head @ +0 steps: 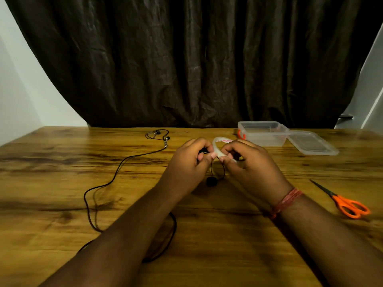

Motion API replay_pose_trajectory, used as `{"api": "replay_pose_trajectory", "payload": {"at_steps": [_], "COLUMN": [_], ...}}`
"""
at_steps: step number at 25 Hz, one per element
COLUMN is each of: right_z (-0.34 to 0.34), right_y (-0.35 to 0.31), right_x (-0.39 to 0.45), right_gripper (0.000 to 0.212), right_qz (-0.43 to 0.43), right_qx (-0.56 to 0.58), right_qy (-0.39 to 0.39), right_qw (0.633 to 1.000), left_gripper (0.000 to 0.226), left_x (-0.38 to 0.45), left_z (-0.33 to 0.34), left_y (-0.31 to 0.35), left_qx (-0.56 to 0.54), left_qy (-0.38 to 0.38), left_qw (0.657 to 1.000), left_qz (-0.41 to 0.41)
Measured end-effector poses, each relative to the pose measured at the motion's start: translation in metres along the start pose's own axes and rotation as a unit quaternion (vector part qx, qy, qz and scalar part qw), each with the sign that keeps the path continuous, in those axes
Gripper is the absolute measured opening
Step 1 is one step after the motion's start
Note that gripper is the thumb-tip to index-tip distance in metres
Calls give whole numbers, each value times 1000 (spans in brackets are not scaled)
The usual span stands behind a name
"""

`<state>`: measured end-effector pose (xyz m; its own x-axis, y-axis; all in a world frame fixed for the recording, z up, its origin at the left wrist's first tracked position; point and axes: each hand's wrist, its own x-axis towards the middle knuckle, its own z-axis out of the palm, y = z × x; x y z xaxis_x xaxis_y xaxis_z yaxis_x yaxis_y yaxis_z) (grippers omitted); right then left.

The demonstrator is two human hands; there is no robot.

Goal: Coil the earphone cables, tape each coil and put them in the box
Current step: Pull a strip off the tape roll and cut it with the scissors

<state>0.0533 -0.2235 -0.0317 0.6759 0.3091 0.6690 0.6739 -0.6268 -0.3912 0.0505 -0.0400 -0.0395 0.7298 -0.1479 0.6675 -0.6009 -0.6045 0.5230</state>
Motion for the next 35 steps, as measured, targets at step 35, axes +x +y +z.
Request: {"api": "replay_pose_trajectory", "payload": {"at_steps": [35], "right_z": [-18], "right_y": [-1], "right_x": [1], "right_gripper": [26], "right_qz": [-73], "right_qx": [-24], "right_qy": [-22], "right_qw": [997], "left_gripper": [28], "left_x": [-2], "left_z": [-3], "left_y": [4], "left_qx": [-23], "left_qy": [-24], "left_qw": [999], "left_qz": [23]}}
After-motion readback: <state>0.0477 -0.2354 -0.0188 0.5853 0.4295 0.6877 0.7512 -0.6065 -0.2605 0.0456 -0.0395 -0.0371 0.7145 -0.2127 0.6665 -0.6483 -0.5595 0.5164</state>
